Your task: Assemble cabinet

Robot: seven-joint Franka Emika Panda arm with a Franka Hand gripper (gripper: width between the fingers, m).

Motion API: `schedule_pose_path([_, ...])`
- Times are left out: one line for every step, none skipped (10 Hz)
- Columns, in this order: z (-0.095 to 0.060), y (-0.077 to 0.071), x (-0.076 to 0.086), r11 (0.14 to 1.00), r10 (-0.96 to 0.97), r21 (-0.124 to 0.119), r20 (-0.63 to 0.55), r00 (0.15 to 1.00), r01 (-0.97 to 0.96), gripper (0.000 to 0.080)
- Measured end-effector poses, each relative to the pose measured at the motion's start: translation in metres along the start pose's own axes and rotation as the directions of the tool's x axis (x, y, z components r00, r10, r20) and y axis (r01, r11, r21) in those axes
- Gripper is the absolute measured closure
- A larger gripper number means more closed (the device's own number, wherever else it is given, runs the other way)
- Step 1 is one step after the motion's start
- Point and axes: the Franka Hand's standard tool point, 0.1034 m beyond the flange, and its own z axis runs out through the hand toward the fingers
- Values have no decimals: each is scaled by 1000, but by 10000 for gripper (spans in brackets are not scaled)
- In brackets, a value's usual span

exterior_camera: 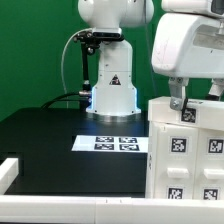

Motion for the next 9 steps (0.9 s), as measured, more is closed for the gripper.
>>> schedule_pose_path([0,0,0,1000,21,0,0,1000,-21,25])
schedule_pose_path([0,1,-1,1000,26,0,0,1000,-26,25])
schedule_pose_path([0,2,-1,997,80,0,0,997,-80,213])
schedule_pose_path([0,2,-2,983,185,1,1,983,-185,213])
schedule_pose_path([0,2,-2,970,243,0,1,970,-243,249])
schedule_pose_path([0,2,-1,956,293,1,0,956,-293,249])
schedule_pose_path([0,3,0,908,419,-1,-11,908,-419,249])
schedule_pose_path([0,4,0,848,529,0,-29,848,-529,249])
schedule_pose_path([0,5,-1,783,621,8,-28,783,-622,249])
